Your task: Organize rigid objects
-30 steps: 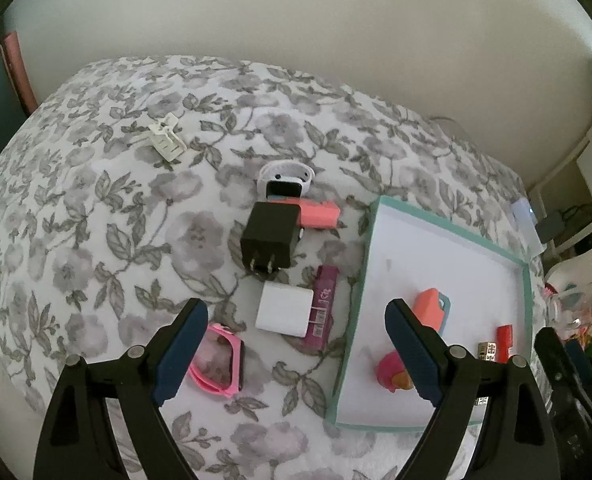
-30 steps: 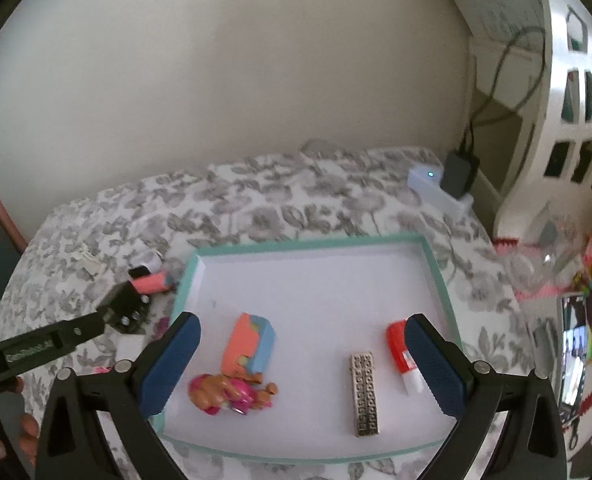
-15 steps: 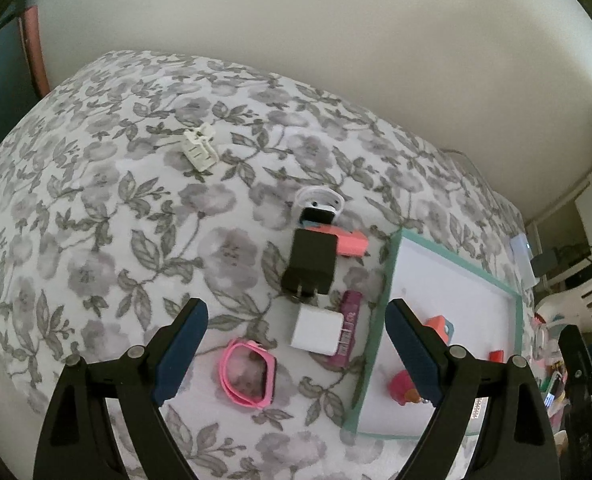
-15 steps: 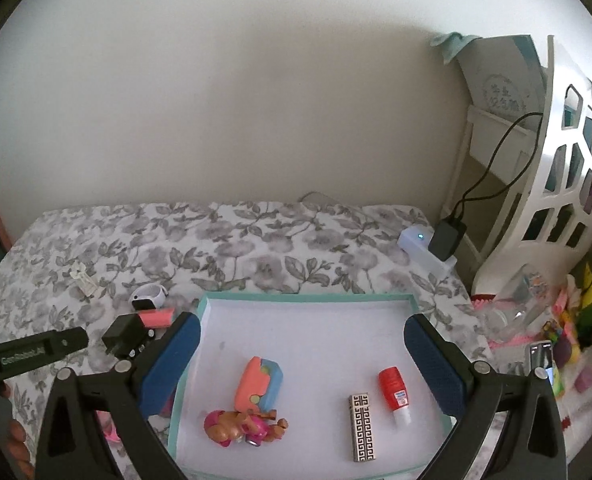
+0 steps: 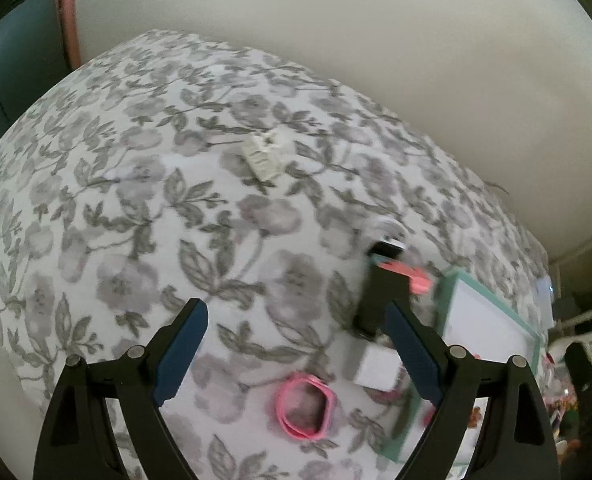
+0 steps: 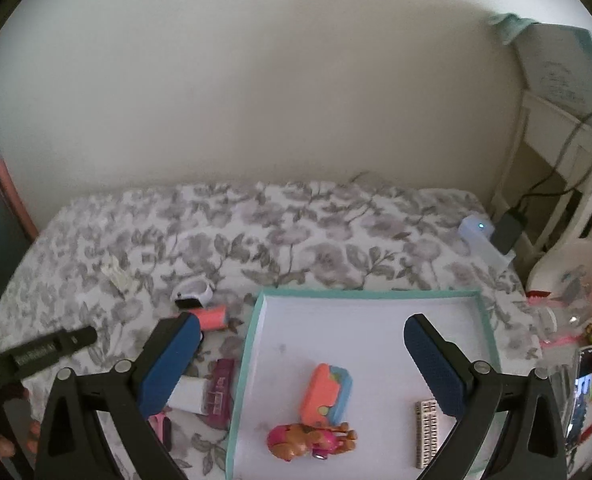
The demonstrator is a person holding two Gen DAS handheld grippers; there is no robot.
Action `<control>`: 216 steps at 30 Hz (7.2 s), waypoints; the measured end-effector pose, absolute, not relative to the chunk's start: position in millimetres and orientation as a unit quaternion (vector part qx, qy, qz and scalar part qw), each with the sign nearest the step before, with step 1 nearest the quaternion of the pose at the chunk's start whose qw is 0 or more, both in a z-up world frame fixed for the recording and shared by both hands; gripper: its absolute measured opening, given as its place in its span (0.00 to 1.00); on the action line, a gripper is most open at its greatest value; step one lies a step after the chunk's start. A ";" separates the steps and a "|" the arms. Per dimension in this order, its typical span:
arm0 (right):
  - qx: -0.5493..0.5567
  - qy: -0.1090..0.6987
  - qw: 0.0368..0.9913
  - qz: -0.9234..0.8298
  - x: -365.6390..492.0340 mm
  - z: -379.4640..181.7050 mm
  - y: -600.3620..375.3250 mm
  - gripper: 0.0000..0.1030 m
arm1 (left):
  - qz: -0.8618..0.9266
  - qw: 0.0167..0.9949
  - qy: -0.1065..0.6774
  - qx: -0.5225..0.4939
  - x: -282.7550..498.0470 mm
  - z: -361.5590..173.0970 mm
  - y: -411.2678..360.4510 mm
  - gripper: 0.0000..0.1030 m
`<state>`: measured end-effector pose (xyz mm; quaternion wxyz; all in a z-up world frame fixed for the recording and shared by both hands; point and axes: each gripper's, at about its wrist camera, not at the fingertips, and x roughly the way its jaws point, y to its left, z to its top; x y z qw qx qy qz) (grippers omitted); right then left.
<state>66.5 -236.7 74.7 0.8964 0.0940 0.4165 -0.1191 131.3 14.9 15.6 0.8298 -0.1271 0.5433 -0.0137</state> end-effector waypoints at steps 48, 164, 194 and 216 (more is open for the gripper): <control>0.042 0.504 0.862 0.045 240.3 2.2 -189.1 1.00 | 0.042 0.847 0.510 -0.144 290.6 -56.3 55.9 1.00; 0.185 0.519 0.808 -0.209 16.0 24.3 -345.2 0.58 | -0.205 0.838 0.504 0.043 117.0 62.6 -162.4 0.29; 0.164 0.588 0.766 -0.201 45.8 -30.0 -376.7 0.58 | -0.200 0.792 0.572 0.068 147.5 -15.8 -223.1 0.30; 0.127 0.601 0.762 -0.206 49.8 -42.3 -368.4 0.60 | -0.184 0.771 0.603 0.082 144.1 -47.1 -225.9 0.27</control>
